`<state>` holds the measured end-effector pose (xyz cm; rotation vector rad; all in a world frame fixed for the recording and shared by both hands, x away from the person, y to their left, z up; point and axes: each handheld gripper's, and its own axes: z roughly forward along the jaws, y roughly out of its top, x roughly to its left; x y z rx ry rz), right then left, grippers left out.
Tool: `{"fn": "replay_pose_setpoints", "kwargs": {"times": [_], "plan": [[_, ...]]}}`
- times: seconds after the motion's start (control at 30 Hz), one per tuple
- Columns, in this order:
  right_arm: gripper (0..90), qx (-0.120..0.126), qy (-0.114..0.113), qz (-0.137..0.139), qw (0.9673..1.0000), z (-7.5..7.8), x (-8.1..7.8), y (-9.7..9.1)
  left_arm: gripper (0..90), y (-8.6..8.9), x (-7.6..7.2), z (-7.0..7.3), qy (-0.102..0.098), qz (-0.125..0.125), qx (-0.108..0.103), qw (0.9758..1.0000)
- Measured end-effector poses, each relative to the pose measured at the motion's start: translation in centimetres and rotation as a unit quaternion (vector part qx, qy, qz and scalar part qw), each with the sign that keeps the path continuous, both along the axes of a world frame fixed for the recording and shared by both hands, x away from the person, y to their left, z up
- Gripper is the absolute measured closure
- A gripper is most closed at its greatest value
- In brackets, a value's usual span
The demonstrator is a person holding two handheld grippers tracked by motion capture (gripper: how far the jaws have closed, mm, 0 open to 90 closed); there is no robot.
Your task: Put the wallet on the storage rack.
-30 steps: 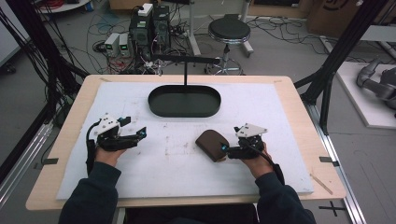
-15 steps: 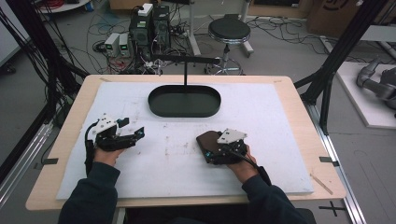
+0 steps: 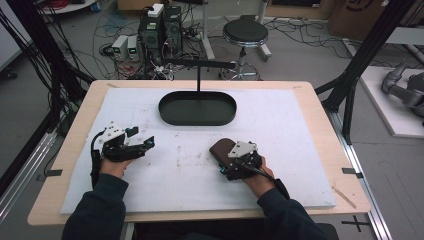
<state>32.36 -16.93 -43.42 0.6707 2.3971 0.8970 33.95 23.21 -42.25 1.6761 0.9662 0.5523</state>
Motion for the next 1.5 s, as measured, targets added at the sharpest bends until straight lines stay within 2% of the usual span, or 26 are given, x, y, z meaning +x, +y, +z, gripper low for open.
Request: {"fn": "replay_pose_setpoints", "kwargs": {"times": [0.07,0.17,0.27,0.3,0.37,0.4,0.43,0.47,0.5,0.6,0.7,0.77,0.8,0.83,0.97,1.0,1.07,1.1,1.17,1.2,1.23,1.27,1.3,1.4,1.47,1.5], "plan": [[19.9,0.0,-0.007,-0.004,1.0,0.2,0.0,-0.3,22.9,0.0,0.0,0.0,0.0,-0.001,-0.001,1.0],[19.9,0.015,-0.01,-0.012,0.9998,0.5,0.0,-0.8,23.0,-0.1,0.1,-0.1,0.002,-0.001,-0.001,1.0],[19.8,0.021,-0.005,0.006,0.9998,0.4,-0.2,-0.4,23.0,-0.2,0.1,-0.1,0.004,-0.003,-0.001,1.0],[19.7,0.004,-0.005,0.011,0.9999,-0.2,-0.2,0.3,23.3,-0.2,0.1,-0.1,0.003,-0.004,0.0,1.0],[19.7,-0.008,-0.007,0.006,0.9999,-0.5,-0.2,0.6,23.4,-0.2,0.1,-0.1,0.005,-0.004,0.0,1.0],[19.7,-0.043,-0.023,0.016,0.9987,-0.9,-0.2,0.9,23.4,-0.1,0.1,-0.1,0.006,-0.004,-0.002,1.0],[19.7,-0.043,-0.023,0.016,0.9987,-0.9,-0.2,0.9,23.3,-0.1,0.1,-0.1,0.006,-0.004,-0.002,1.0],[21.8,-0.057,-0.035,0.016,0.9976,-1.0,-0.2,1.0,23.3,-0.2,0.1,-0.1,0.007,-0.003,-0.002,1.0],[31.3,-0.074,-0.045,0.012,0.9962,-0.8,-0.3,1.0,23.4,-0.1,0.1,-0.1,0.006,-0.003,-0.002,1.0],[34.0,-0.075,-0.041,0.014,0.9963,-0.6,-0.2,0.8,23.4,-0.1,0.1,-0.1,0.006,-0.002,-0.003,1.0],[43.2,-0.071,-0.029,0.01,0.997,-0.2,-0.1,0.7,23.6,0.0,0.0,-0.1,0.007,-0.001,-0.004,1.0],[51.2,-0.056,-0.012,0.005,0.9984,0.5,-0.1,0.5,24.0,0.1,0.0,-0.2,0.007,0.001,-0.007,1.0],[57.5,-0.03,0.002,0.0,0.9995,1.1,0.1,-0.1,24.1,0.1,0.0,-0.2,0.008,0.001,-0.007,0.9999],[57.5,-0.03,0.002,0.0,0.9995,1.1,0.1,-0.1,24.1,0.1,0.0,-0.2,0.009,0.001,-0.009,0.9999],[65.4,0.021,0.024,-0.011,0.9994,2.1,0.4,-1.3,24.6,0.1,0.0,-0.2,0.009,0.0,-0.009,0.9999],[68.2,0.043,0.037,-0.019,0.9982,2.6,0.6,-2.0,24.6,0.1,0.0,-0.2,0.009,-0.001,-0.009,0.9999],[69.4,0.051,0.041,-0.021,0.9976,2.9,0.7,-2.3,24.6,0.1,0.1,-0.2,0.011,0.0,-0.012,0.9999],[71.6,0.077,0.052,-0.025,0.9954,3.4,0.9,-3.1,24.6,0.1,0.1,-0.2,0.012,-0.001,-0.013,0.9998],[72.9,0.109,0.068,-0.027,0.9914,3.8,1.1,-3.9,24.6,0.1,0.1,-0.3,0.012,-0.002,-0.014,0.9998],[72.9,0.109,0.068,-0.027,0.9914,3.8,1.1,-3.9,24.6,0.1,0.1,-0.3,0.012,-0.003,-0.014,0.9998],[72.9,0.137,0.087,-0.028,0.9864,4.0,1.4,-4.6,24.6,0.1,0.1,-0.3,0.013,-0.003,-0.014,0.9998],[72.9,0.137,0.087,-0.028,0.9864,4.0,1.4,-4.6,24.6,0.1,0.1,-0.3,0.012,-0.004,-0.014,0.9998],[72.8,0.156,0.105,-0.032,0.9816,4.0,1.6,-5.2,24.6,0.1,0.1,-0.3,0.012,-0.004,-0.014,0.9998],[72.3,0.164,0.109,-0.043,0.9794,4.0,1.9,-5.9,24.6,0.1,0.1,-0.3,0.013,-0.004,-0.015,0.9998],[71.6,0.161,0.105,-0.053,0.9798,4.0,1.9,-6.0,24.6,0.1,0.1,-0.3,0.012,-0.005,-0.014,0.9998],[70.9,0.164,0.095,-0.068,0.9796,4.0,2.0,-6.4,24.6,0.1,0.1,-0.3,0.012,-0.005,-0.014,0.9998]]}}
